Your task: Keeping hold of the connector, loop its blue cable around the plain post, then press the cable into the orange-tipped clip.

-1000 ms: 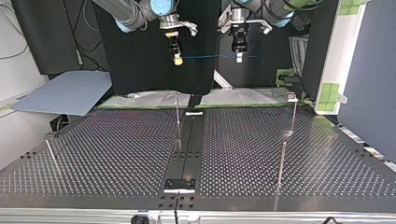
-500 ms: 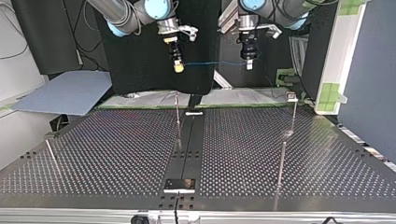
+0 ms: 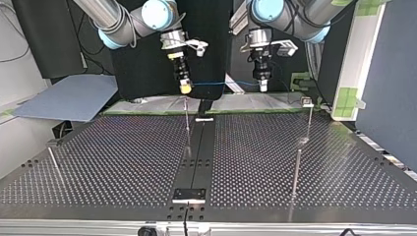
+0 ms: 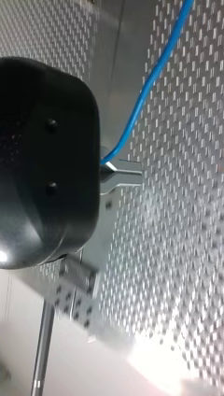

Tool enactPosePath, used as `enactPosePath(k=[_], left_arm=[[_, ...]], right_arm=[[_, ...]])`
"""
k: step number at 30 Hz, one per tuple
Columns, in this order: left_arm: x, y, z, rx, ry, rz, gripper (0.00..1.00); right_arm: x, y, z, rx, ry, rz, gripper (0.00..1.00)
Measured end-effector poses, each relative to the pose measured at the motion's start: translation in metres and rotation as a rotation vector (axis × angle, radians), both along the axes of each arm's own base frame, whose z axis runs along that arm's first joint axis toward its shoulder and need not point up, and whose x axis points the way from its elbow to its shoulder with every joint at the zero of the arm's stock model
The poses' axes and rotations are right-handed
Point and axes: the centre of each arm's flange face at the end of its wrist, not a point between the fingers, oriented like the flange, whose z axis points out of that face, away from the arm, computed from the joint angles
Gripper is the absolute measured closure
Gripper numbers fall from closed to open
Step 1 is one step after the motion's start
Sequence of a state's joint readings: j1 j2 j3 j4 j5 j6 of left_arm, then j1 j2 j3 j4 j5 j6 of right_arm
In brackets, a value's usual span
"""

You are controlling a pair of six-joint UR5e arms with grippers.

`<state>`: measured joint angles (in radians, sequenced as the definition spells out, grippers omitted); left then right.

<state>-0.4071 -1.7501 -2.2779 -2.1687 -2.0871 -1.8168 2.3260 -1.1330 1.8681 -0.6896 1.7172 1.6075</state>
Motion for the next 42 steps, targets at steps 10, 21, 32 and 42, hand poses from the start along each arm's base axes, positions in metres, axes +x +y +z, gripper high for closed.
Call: enactPosePath(k=[10,21,32,42], left_arm=[[0.005,0.005,0.047,-0.026,-0.041,0.044,1.0],[0.016,0.025,0.116,-0.042,-0.105,0.16,1.0],[0.017,0.034,0.199,-0.097,-0.203,0.182,1.0],[0.01,0.047,0.275,-0.12,-0.285,0.201,1.0]], right_arm=[[0.0,-0.017,0.076,-0.052,-0.053,-0.018,1.0],[-0.009,-0.02,0.153,-0.113,-0.106,0.008,1.0],[-0.006,-0.012,0.199,-0.175,-0.142,0.11,1.0],[0.013,-0.031,0.205,-0.175,-0.142,0.142,1.0]])
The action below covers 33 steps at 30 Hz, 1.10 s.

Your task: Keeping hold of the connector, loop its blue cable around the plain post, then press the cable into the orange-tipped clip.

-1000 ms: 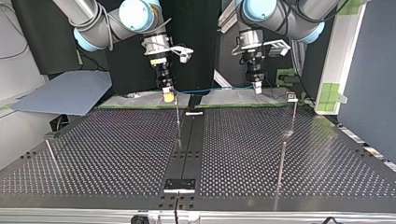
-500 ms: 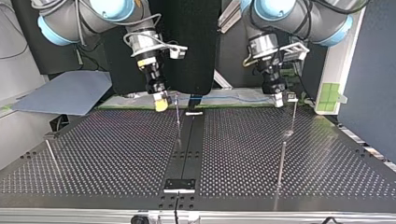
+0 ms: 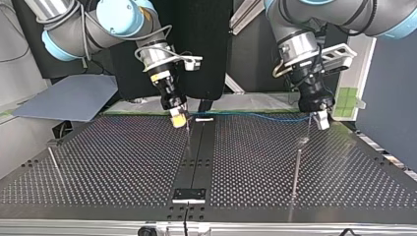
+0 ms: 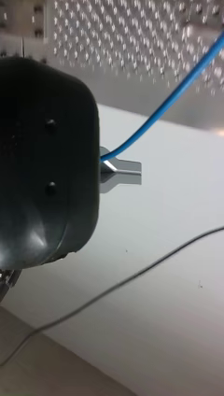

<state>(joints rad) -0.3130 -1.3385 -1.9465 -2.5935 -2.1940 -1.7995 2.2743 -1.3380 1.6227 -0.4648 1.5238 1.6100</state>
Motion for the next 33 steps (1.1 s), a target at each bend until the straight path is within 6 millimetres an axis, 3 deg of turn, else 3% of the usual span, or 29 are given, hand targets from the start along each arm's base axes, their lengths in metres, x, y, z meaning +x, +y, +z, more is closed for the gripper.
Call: enactPosePath(k=[14,23,33], left_arm=[[0.045,0.01,0.015,0.035,0.079,0.016,1.0],[0.074,0.034,0.017,0.025,0.08,0.01,1.0],[0.116,0.069,0.015,0.037,0.073,0.01,1.0]], right_arm=[[0.014,-0.018,0.04,-0.007,-0.017,0.02,1.0],[0.031,-0.037,0.049,-0.021,-0.025,0.034,1.0],[0.046,-0.053,0.072,-0.059,-0.053,0.042,1.0]])
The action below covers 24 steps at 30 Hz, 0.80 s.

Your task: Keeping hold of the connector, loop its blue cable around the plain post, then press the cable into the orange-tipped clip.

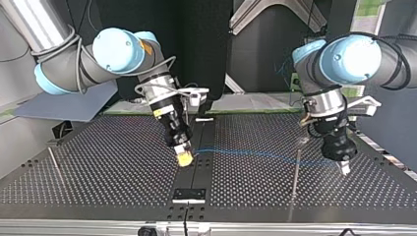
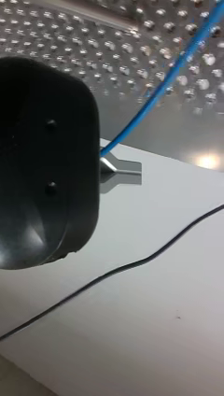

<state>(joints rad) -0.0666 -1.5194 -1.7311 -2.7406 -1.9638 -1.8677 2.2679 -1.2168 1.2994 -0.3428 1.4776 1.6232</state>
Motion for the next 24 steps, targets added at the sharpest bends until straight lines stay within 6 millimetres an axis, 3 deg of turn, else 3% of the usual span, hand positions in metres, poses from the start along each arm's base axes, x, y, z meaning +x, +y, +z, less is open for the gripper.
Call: enactPosePath(k=[6,10,24], left_arm=[[0.024,0.021,-0.009,-0.006,-0.003,-0.004,1.0],[0.035,0.032,-0.016,-0.012,-0.006,-0.015,1.0],[0.064,0.037,-0.042,0.006,0.012,-0.113,1.0]], right_arm=[[0.005,-0.004,-0.005,0.001,0.002,0.002,1.0],[0.012,-0.008,-0.019,0.012,0.015,0.006,1.0],[0.026,-0.021,-0.051,0.035,0.033,0.004,1.0]])
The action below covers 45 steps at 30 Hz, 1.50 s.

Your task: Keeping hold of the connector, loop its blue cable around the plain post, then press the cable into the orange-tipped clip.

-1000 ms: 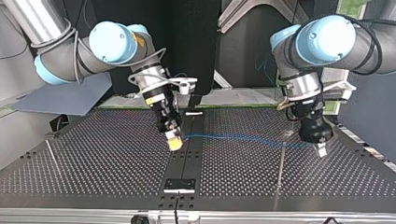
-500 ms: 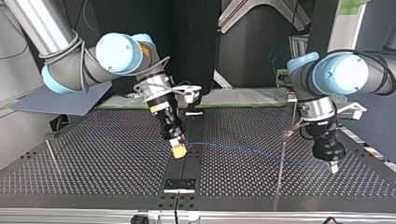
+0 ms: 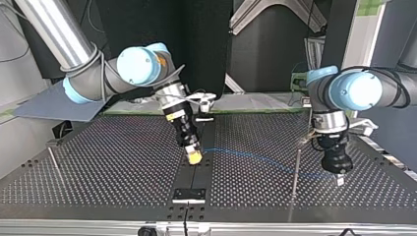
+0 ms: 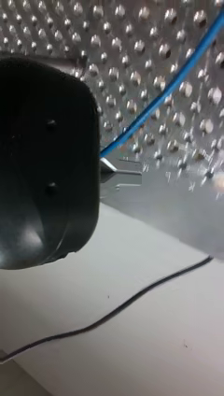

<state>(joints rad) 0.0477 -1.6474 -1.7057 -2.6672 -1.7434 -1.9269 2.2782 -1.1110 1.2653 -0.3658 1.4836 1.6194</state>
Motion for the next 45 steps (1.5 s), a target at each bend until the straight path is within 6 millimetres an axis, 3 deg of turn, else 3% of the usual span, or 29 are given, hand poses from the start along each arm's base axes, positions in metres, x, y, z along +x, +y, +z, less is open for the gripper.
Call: enactPosePath(k=[14,21,22,23,24,26,27,29,30,32,33,34,35,36,37,45], left_arm=[[0.023,0.001,-0.044,0.001,0.07,-0.041,1.0],[0.022,-0.003,-0.066,0.001,0.095,-0.048,1.0],[0.021,-0.003,-0.068,0.001,0.096,-0.048,0.98],[0.02,-0.003,-0.071,0.001,0.097,-0.047,0.88],[0.02,-0.004,-0.073,0.001,0.099,-0.047,0.88],[0.018,-0.004,-0.077,0.001,0.104,-0.047,0.71],[0.017,-0.004,-0.08,0.0,0.106,-0.048,0.71],[0.016,-0.004,-0.082,-0.001,0.109,-0.05,0.5],[0.015,-0.005,-0.084,-0.002,0.111,-0.053,0.5],[0.015,-0.006,-0.085,-0.005,0.112,-0.061,0.36],[0.015,-0.007,-0.085,-0.008,0.111,-0.069,0.36],[0.015,-0.008,-0.085,-0.011,0.111,-0.074,0.29],[0.015,-0.008,-0.085,-0.013,0.111,-0.078,0.09],[0.015,-0.008,-0.086,-0.016,0.111,-0.08,0.09],[0.015,-0.008,-0.086,-0.019,0.111,-0.08,0.01],[0.024,-0.011,-0.1,-0.038,0.14,-0.095,0.01]], right_arm=[[0.014,-0.008,-0.056,0.055,0.06,-0.007,1.0],[0.022,-0.005,-0.084,0.095,0.097,0.003,1.0],[0.023,-0.004,-0.087,0.102,0.104,0.004,1.0],[0.024,-0.003,-0.091,0.108,0.112,0.005,1.0],[0.025,-0.002,-0.096,0.115,0.121,0.007,1.0],[0.026,0.0,-0.104,0.124,0.134,0.009,1.0],[0.027,0.001,-0.11,0.13,0.14,0.01,1.0],[0.026,0.002,-0.118,0.135,0.148,0.01,1.0],[0.026,0.004,-0.123,0.139,0.152,0.009,1.0],[0.024,0.006,-0.131,0.144,0.157,0.008,1.0],[0.023,0.007,-0.136,0.146,0.159,0.007,1.0],[0.022,0.008,-0.14,0.148,0.16,0.007,1.0],[0.021,0.009,-0.145,0.15,0.161,0.006,1.0],[0.02,0.01,-0.15,0.152,0.161,0.006,1.0],[0.019,0.011,-0.153,0.153,0.161,0.006,1.0],[0.009,0.017,-0.186,0.173,0.155,-0.005,1.0]])
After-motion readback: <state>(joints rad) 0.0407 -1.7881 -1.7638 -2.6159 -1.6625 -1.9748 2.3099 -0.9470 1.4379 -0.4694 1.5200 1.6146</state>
